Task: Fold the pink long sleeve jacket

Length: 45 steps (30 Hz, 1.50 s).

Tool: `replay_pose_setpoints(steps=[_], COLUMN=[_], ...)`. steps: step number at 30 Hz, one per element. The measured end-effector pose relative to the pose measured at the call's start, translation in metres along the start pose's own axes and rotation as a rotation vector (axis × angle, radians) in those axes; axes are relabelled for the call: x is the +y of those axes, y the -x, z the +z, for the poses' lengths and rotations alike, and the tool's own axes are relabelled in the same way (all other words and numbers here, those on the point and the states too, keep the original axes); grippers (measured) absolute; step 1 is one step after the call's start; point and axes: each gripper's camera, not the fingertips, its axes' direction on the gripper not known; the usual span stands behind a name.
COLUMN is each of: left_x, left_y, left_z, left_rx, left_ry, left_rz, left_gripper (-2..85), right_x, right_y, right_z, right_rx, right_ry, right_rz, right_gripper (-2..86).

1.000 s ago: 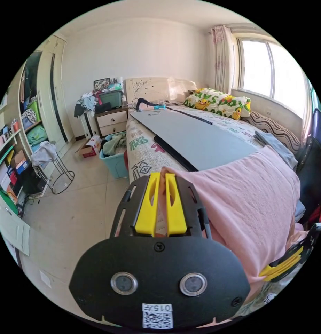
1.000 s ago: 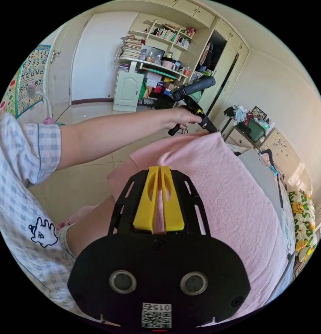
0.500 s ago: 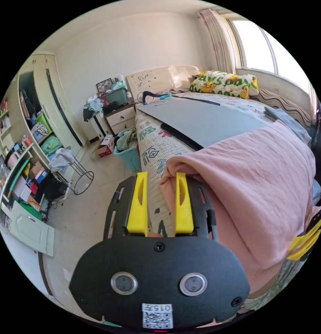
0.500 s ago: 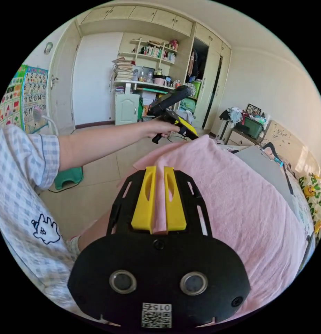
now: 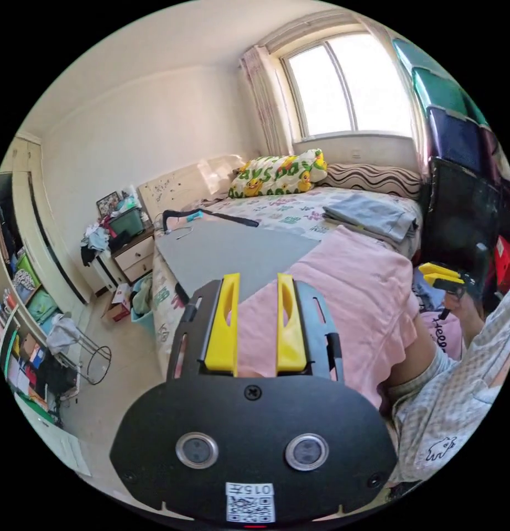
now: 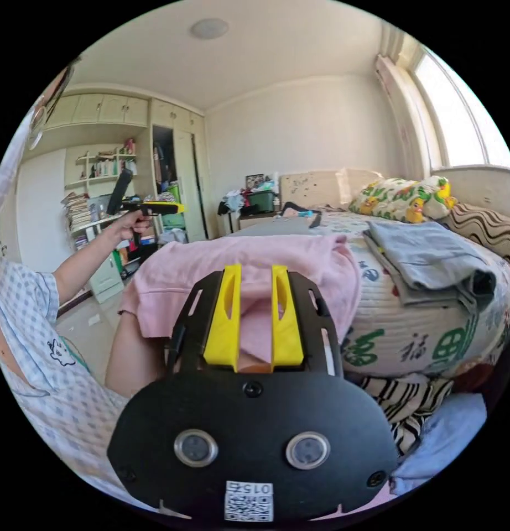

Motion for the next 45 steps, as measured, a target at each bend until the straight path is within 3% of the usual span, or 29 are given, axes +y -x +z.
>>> replay_pose_setpoints(steps=[6, 9, 15, 21, 28, 35, 41, 45], left_x=[-0.142, -0.196, -0.263, -0.269, -0.255, -0.264, -0.276, -0.256], left_y=[-0.067, -0.101, -0.143, -0.168, -0.179, -0.150, -0.119, -0.080], left_z=[0.155, 0.237, 0.369, 0.432, 0.435, 0.358, 0.284, 0.227], left_rx=[0.307, 0.402, 0.305, 0.173, 0.167, 0.071, 0.110, 0.227], left_ry=[0.097, 0.176, 0.409, 0.569, 0.574, 0.309, 0.111, -0.075], left_rz=[0.055, 0.066, 0.130, 0.225, 0.276, 0.146, 0.050, -0.047], left_gripper=[11.5, 11.9, 12.8, 11.7, 5.2, 1.7, 1.0, 1.1], right_x=[-0.025, -0.034, -0.066, -0.094, -0.098, -0.133, -0.177, -0.186], right_y=[-0.087, -0.115, -0.127, -0.117, -0.108, -0.105, -0.082, -0.066], right_z=[-0.012, -0.007, -0.006, -0.010, -0.045, -0.119, -0.170, -0.198], right_rx=[0.016, -0.096, -0.241, -0.339, -0.413, -0.304, -0.183, -0.130], right_ry=[0.073, 0.125, 0.163, 0.202, 0.123, -0.061, -0.179, -0.235], right_rz=[0.311, 0.412, 0.451, 0.388, 0.393, 0.303, 0.122, 0.068], right_gripper=[11.5, 13.6, 13.9, 10.7, 4.5, 3.5, 3.3, 3.3])
